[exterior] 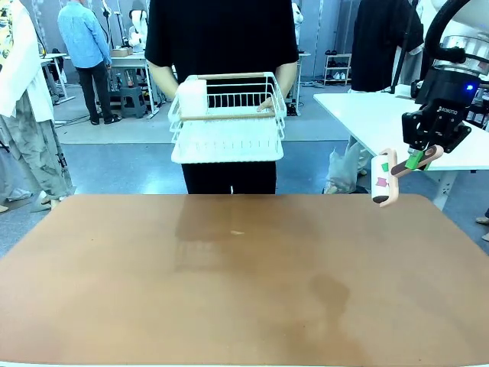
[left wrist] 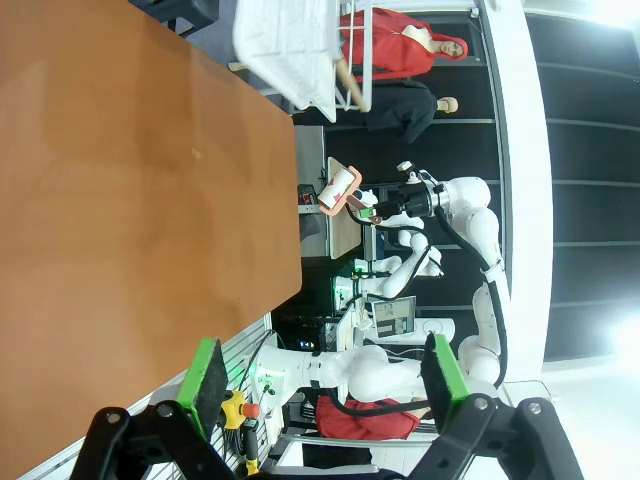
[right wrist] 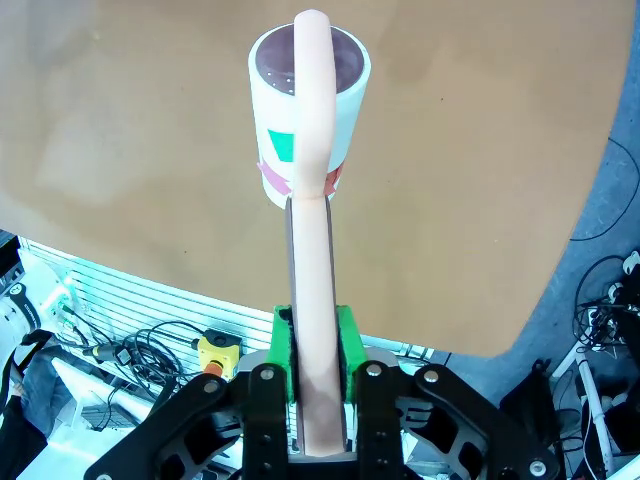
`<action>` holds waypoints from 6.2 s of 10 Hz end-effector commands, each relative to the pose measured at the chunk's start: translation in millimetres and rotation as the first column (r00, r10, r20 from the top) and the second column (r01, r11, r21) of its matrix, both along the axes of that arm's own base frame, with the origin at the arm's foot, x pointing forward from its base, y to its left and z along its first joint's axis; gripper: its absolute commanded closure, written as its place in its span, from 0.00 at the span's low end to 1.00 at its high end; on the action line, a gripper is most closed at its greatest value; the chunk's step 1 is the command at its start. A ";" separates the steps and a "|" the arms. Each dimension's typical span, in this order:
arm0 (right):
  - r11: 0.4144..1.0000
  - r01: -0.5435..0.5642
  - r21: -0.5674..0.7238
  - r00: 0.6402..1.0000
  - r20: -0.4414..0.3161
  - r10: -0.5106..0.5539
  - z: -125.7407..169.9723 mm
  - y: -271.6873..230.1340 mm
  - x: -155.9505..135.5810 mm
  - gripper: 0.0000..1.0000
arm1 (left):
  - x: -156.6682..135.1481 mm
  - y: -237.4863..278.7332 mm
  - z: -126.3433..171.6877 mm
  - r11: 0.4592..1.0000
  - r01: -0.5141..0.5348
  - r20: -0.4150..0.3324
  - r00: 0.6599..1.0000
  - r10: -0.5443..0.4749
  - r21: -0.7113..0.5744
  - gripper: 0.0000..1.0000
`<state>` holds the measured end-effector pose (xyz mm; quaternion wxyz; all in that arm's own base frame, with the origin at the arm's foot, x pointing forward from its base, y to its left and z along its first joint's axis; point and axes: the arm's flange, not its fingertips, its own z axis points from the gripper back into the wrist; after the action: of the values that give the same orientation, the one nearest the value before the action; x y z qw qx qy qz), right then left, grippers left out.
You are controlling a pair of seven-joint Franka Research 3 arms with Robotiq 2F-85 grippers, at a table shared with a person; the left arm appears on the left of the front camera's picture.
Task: Clean the table.
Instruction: Place the Lint Roller down when the Dish drying rack is positioned in the middle of the table.
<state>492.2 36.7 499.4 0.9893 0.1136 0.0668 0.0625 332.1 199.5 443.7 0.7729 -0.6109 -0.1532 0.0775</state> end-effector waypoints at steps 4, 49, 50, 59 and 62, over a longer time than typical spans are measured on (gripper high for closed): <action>1.000 -0.016 0.012 1.000 0.008 0.016 2.4 0.2 1.9 0.79 | -2.2 1.4 1.5 1.000 0.000 0.007 1.000 0.000 -0.003 0.00; 0.394 0.729 0.559 0.573 -0.183 -0.799 -165.7 -44.0 -9.0 0.79 | -2.2 1.4 1.5 1.000 0.000 0.007 1.000 0.000 -0.003 0.00; 0.369 0.737 0.566 0.567 -0.222 -0.793 -176.7 -47.0 -8.1 0.79 | -2.2 1.4 1.5 1.000 0.000 0.007 1.000 0.000 -0.003 0.00; 0.273 0.795 0.542 0.528 -0.396 -0.751 -228.2 -71.6 -5.8 0.79 | -2.2 1.4 1.5 1.000 0.000 0.007 1.000 0.000 -0.003 0.00; 0.295 0.796 0.529 0.532 -0.379 -0.757 -225.2 -69.5 -15.4 0.33 | -2.2 1.4 1.5 1.000 0.000 0.007 1.000 0.000 -0.003 0.00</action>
<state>484.3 -34.4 272.6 0.7812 0.4634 0.0140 -0.4181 332.2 199.4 443.7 0.7729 -0.6109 -0.1530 0.0774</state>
